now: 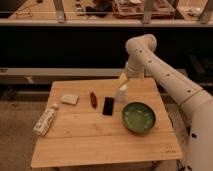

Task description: Move the arm in a circular motion

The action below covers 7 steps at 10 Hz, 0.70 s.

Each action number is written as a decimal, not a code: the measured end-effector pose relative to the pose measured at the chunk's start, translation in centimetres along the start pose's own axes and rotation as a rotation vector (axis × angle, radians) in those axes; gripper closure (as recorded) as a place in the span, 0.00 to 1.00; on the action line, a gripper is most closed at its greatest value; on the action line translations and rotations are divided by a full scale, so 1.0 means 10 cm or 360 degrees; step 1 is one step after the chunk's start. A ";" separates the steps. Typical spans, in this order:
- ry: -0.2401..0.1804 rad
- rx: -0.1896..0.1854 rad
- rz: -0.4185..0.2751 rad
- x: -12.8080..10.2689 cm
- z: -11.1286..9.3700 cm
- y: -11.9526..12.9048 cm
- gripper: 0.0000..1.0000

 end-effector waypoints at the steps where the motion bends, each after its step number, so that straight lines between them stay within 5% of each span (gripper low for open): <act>1: -0.0016 0.0011 0.0116 -0.34 -0.10 0.13 0.20; 3: -0.0054 -0.0037 0.0206 -0.90 -0.27 0.25 0.20; 4: -0.0131 -0.0097 0.0217 -1.36 -0.36 0.23 0.20; 6: -0.0267 -0.0168 0.0116 -1.93 -0.47 -0.06 0.20; 7: -0.0322 -0.0197 -0.0033 -2.15 -0.57 -0.42 0.20</act>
